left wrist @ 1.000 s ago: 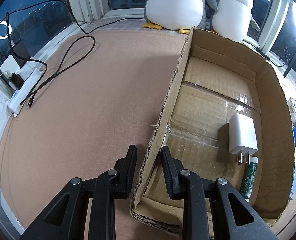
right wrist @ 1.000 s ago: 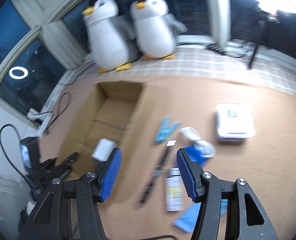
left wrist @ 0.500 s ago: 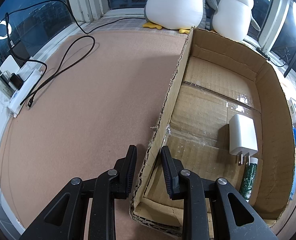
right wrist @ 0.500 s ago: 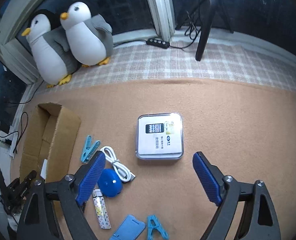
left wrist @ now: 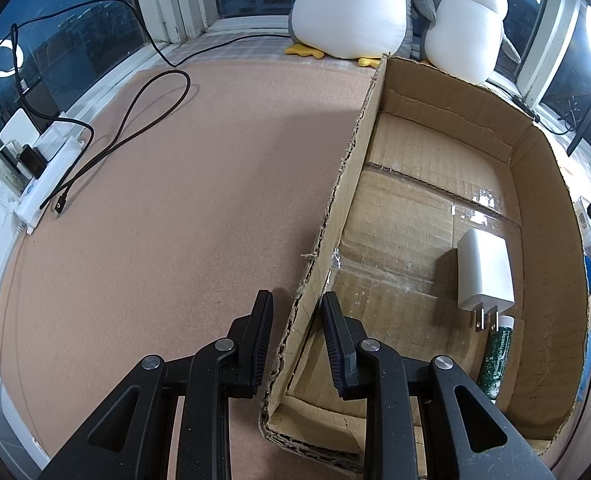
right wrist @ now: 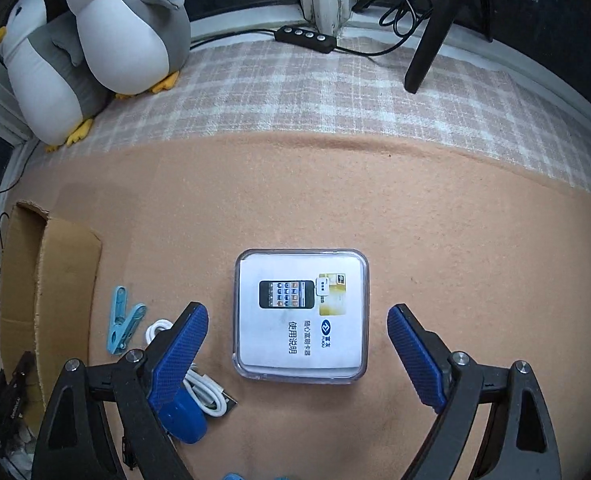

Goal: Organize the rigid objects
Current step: 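Move the right gripper to the clear card package and grasp it, then carry the clear card package into the box and open the right gripper, then move the right gripper back toward the blue clothespin and phone stand, then grasp the blue clothespin with the right gripper, then carry the blue clothespin into the box and open the right gripper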

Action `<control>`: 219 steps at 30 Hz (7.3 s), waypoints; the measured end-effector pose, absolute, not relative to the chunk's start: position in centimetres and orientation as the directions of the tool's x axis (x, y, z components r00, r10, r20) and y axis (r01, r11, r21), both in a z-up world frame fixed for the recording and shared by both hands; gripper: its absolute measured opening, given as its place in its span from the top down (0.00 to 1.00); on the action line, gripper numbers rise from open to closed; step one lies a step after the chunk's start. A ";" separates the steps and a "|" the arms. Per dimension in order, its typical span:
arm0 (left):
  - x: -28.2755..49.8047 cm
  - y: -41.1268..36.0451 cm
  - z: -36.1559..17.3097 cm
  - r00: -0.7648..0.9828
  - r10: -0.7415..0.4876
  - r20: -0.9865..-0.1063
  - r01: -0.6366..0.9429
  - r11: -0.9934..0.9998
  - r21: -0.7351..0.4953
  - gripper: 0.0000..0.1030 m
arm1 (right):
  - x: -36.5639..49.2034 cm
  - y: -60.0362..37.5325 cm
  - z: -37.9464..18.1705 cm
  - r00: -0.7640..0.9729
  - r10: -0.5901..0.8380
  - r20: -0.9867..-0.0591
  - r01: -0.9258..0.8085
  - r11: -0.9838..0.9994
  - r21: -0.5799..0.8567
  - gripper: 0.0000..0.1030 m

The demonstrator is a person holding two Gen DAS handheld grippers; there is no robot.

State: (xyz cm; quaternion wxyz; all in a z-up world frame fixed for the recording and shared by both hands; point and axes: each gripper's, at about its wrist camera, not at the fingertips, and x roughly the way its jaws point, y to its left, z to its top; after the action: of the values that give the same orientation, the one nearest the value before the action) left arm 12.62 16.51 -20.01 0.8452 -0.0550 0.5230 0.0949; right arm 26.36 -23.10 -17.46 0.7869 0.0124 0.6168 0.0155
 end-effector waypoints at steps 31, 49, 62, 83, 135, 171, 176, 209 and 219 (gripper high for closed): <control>12.6 16.7 -20.0 0.436 0.100 -0.894 -0.219 0.976 0.003 0.73 | 26.3 -23.0 -17.8 0.238 -0.008 -0.971 -0.006 1.000 -0.009 0.35; 12.5 16.9 -20.0 0.441 0.093 -0.893 -0.215 0.977 -0.005 0.73 | 22.9 -10.5 -8.8 0.387 0.222 -0.895 -0.267 0.956 0.122 0.35; 12.4 16.7 -20.1 0.442 0.092 -0.892 -0.212 0.977 -0.004 0.73 | 23.8 -0.3 -11.9 0.361 0.224 -0.905 -0.393 0.917 0.071 0.35; 12.6 16.6 -20.1 0.442 0.090 -0.892 -0.211 0.978 -0.005 0.73 | 24.5 4.2 -16.9 0.316 0.171 -0.933 -0.431 0.902 0.019 0.34; 12.0 16.2 -20.1 0.449 0.114 -0.886 -0.197 0.980 0.026 0.73 | 8.6 -23.1 -14.2 0.358 0.150 -0.922 -0.150 0.983 0.102 0.31; 11.8 16.3 -20.1 0.450 0.112 -0.886 -0.203 0.979 0.021 0.73 | 10.3 -22.8 -16.6 0.365 -0.008 -0.931 -0.215 0.972 -0.093 0.72; 11.8 16.2 -20.1 0.450 0.111 -0.886 -0.203 0.979 0.020 0.73 | 10.8 -21.6 -13.6 0.424 0.054 -0.904 -0.232 0.971 -0.050 0.72; 11.8 16.3 -20.2 0.451 0.107 -0.886 -0.207 0.978 0.013 0.73 | 15.7 -0.5 -14.6 0.365 0.237 -0.901 -0.506 0.862 0.022 0.72; 11.9 16.3 -20.2 0.451 0.110 -0.886 -0.207 0.978 0.016 0.73 | 15.6 -0.5 -14.4 0.369 0.255 -0.894 -0.507 0.861 0.037 0.48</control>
State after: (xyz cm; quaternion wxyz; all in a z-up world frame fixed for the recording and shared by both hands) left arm 11.89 16.28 -20.21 0.8503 -0.0472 0.5158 0.0933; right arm 15.58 -0.48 -14.35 0.8182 -0.1231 0.5110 0.2330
